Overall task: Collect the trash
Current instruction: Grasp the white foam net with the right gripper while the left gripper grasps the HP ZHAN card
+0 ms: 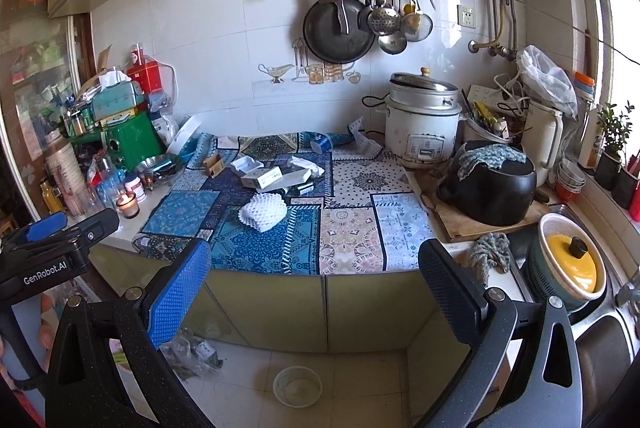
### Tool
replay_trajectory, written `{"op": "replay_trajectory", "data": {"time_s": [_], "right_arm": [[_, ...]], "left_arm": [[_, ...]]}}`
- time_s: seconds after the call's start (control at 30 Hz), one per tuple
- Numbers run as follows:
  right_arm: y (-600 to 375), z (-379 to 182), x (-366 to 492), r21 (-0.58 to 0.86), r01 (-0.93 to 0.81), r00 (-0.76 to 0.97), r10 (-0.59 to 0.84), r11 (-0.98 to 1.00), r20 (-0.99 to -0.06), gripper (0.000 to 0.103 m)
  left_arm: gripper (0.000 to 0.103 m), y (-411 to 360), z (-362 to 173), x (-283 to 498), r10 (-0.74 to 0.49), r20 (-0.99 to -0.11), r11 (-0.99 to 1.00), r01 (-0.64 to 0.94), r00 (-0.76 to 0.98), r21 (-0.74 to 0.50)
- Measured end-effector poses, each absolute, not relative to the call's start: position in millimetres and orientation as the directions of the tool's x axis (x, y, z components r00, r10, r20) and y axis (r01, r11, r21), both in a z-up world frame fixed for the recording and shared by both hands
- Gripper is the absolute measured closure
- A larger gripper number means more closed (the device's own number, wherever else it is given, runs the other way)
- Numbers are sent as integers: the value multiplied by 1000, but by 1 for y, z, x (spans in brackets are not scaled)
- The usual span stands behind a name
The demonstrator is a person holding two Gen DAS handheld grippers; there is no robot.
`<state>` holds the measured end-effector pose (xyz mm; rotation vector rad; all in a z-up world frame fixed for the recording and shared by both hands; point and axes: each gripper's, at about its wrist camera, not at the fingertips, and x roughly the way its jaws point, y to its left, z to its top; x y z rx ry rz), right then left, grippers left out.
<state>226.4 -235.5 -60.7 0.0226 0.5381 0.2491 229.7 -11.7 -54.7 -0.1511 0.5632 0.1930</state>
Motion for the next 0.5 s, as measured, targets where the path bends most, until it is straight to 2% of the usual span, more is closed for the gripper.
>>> {"op": "replay_trajectory", "data": {"time_s": [0.3,0.5], "right_arm": [[-222,-94,299,106,-165,781,196,980,-593,0],[-198,-108,361,97,-117,755,152,988,-638,0]], "left_arm": [[0,30,-99,322,164,-596,966,-250,786,-64],[0,63,-118,395,82,-630,979,-181,773,-94]]}}
